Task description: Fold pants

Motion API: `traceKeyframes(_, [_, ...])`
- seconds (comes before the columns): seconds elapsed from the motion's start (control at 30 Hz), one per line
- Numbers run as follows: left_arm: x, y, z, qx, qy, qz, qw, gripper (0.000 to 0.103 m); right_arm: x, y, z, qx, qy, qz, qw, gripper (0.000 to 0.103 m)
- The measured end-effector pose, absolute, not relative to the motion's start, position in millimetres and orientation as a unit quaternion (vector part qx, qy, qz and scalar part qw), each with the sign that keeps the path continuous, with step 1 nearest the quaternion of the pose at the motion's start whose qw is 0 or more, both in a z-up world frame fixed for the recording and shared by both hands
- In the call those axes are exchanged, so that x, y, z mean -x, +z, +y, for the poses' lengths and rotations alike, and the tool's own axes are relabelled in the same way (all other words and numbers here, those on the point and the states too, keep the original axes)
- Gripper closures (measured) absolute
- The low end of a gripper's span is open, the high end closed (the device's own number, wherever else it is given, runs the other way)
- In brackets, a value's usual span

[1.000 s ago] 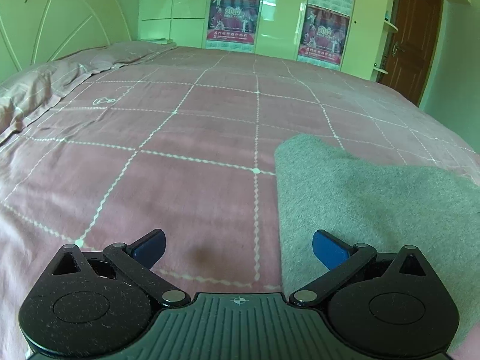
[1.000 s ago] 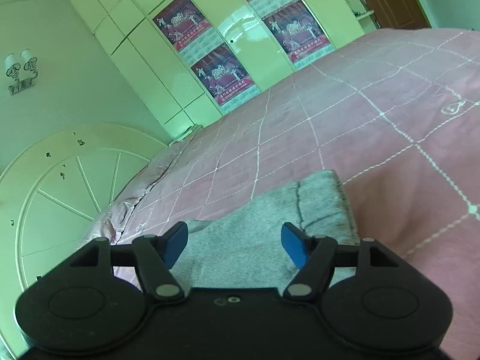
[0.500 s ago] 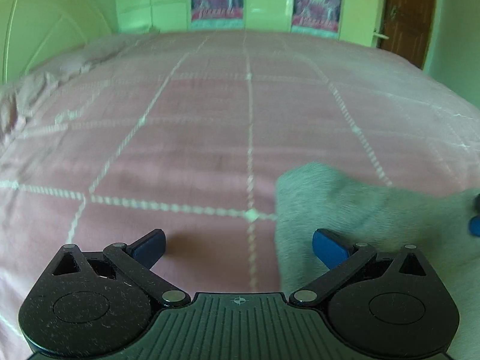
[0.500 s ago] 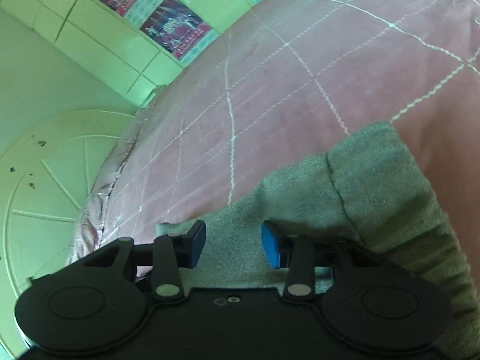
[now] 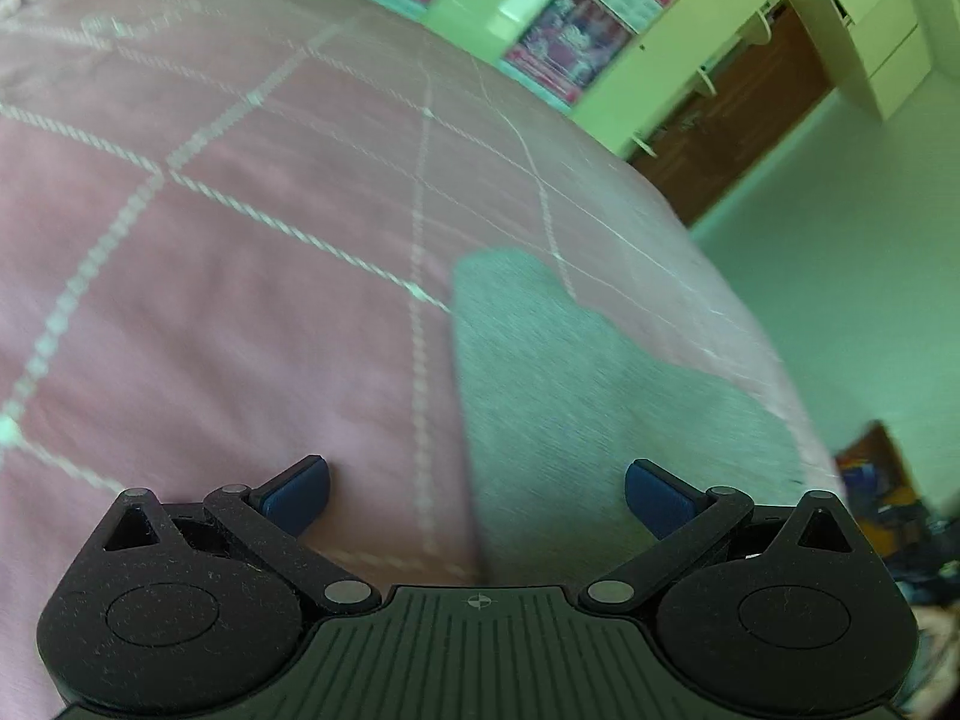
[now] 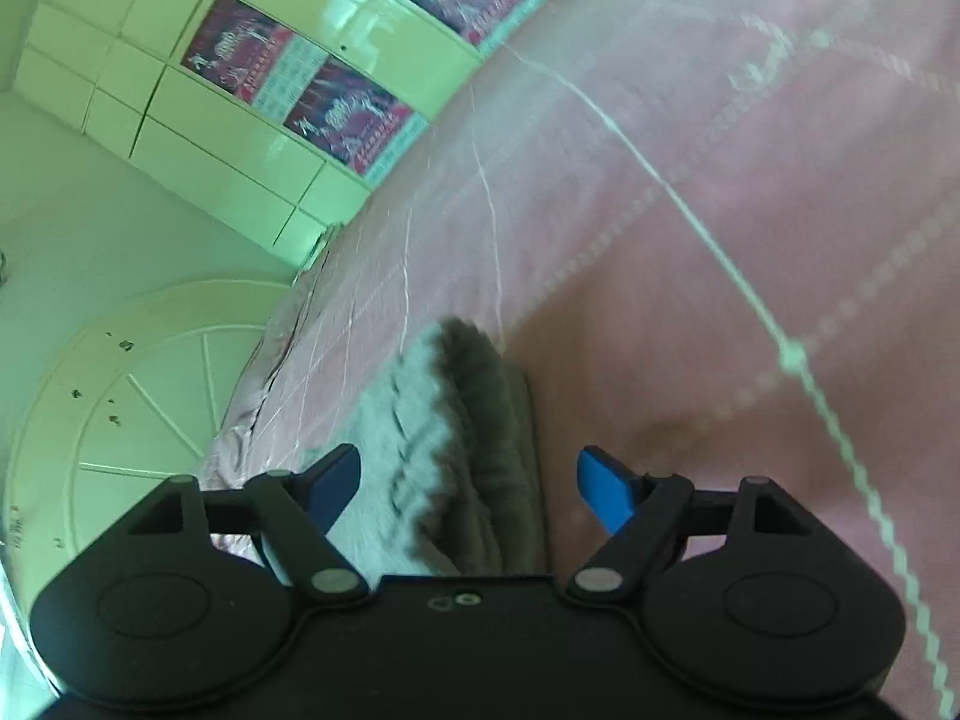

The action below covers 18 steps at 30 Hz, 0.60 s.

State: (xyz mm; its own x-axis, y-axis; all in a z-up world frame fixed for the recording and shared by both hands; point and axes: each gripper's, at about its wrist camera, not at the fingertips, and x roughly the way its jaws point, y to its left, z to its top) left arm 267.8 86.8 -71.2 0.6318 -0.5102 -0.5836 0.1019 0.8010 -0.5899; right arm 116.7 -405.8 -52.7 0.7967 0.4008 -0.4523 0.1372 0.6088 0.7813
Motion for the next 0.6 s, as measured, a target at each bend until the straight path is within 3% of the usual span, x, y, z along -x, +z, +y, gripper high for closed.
traceKeyframes(0.27, [-288,-79,57,0.257,-0.213,0.447,0.830,0.000,-127,-73,-399,-0.468,0.112,0.330,0.812,0.019])
traceKeyframes(0.6, [-304,-102,32,0.353,-0.289,0.438,0.775,0.000,-144,-74,-386,-0.480,0.183,0.362,0.778,0.015])
